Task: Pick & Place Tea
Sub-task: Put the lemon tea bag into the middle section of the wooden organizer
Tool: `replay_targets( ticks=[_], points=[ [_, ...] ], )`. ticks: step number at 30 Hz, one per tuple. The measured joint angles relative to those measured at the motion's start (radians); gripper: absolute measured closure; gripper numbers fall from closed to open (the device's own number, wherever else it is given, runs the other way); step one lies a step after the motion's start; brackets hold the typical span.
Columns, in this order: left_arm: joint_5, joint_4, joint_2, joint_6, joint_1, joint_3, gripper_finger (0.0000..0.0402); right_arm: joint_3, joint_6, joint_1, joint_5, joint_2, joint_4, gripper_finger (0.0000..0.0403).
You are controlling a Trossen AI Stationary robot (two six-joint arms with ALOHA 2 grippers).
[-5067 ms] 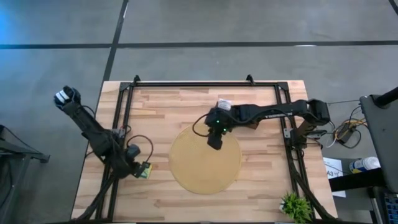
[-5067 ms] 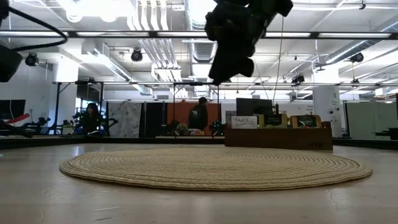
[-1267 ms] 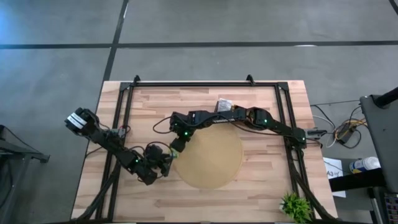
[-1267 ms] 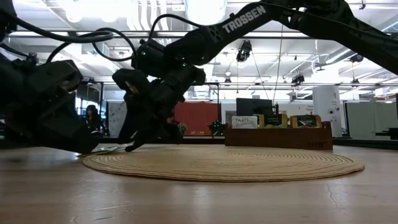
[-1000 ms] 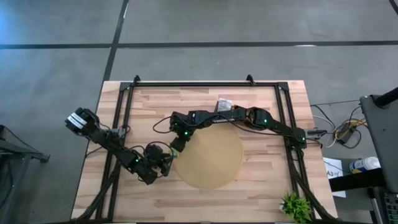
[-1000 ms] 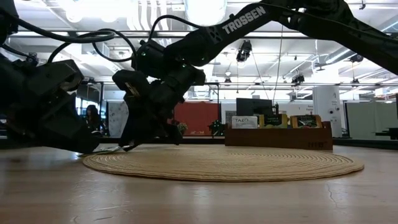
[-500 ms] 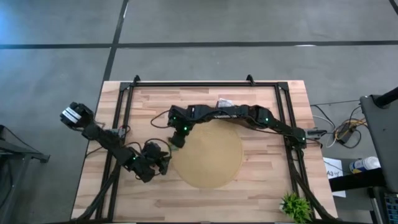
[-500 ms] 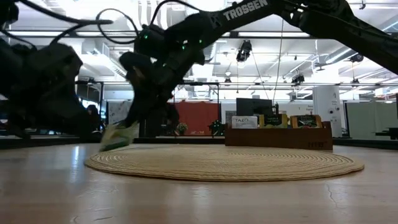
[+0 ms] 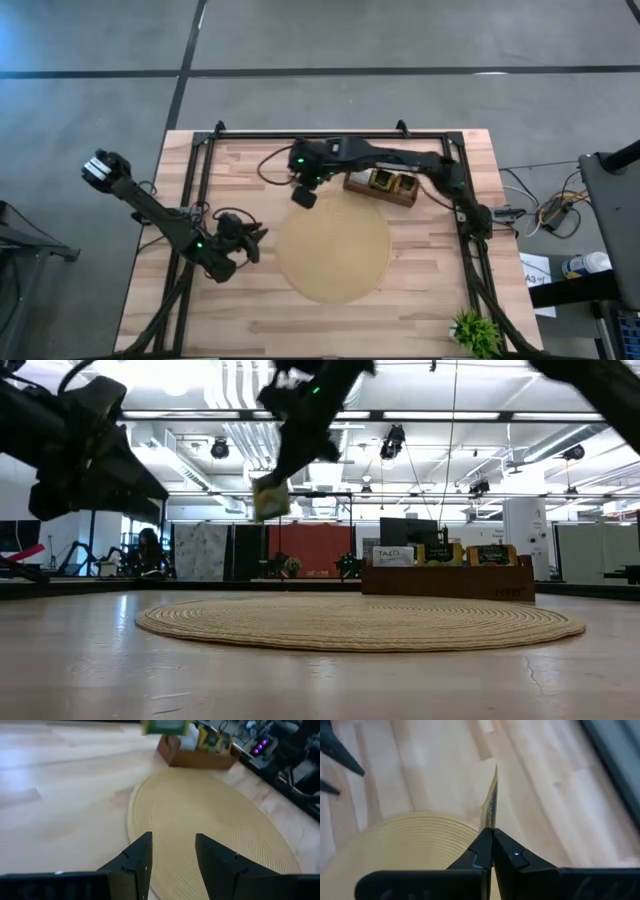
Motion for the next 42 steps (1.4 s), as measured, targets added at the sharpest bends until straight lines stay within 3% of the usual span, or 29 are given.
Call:
replay_targets(
  ticks=[6, 12, 19, 29, 38, 42],
  points=[
    [-0.044, -0.031, -0.028, 0.005, 0.000, 0.000, 0.0257, -0.373, 0.044, -0.010, 0.088, -0.282, 0.135, 0.0394],
    [-0.051, -0.039, -0.027, 0.006, 0.000, -0.007, 0.0257, -0.807, 0.120, -0.021, 0.094, -0.568, 0.285, 0.0394],
    [-0.057, -0.040, -0.027, 0.004, 0.000, -0.014, 0.0257, -1.093, 0.152, -0.040, 0.219, -0.796, 0.311, 0.0394],
    [-0.058, -0.039, -0.028, -0.029, 0.000, -0.014, 0.0257, -1.291, 0.113, -0.084, 0.216, -0.942, 0.365, 0.0394],
    [-0.058, -0.039, -0.028, -0.033, 0.000, -0.014, 0.0257, -1.321, -0.062, -0.116, 0.205, -0.902, 0.384, 0.0394],
    [-0.058, -0.039, -0.028, -0.033, 0.000, -0.014, 0.0257, -1.334, -0.101, -0.154, 0.124, -0.866, 0.433, 0.0394]
  ],
)
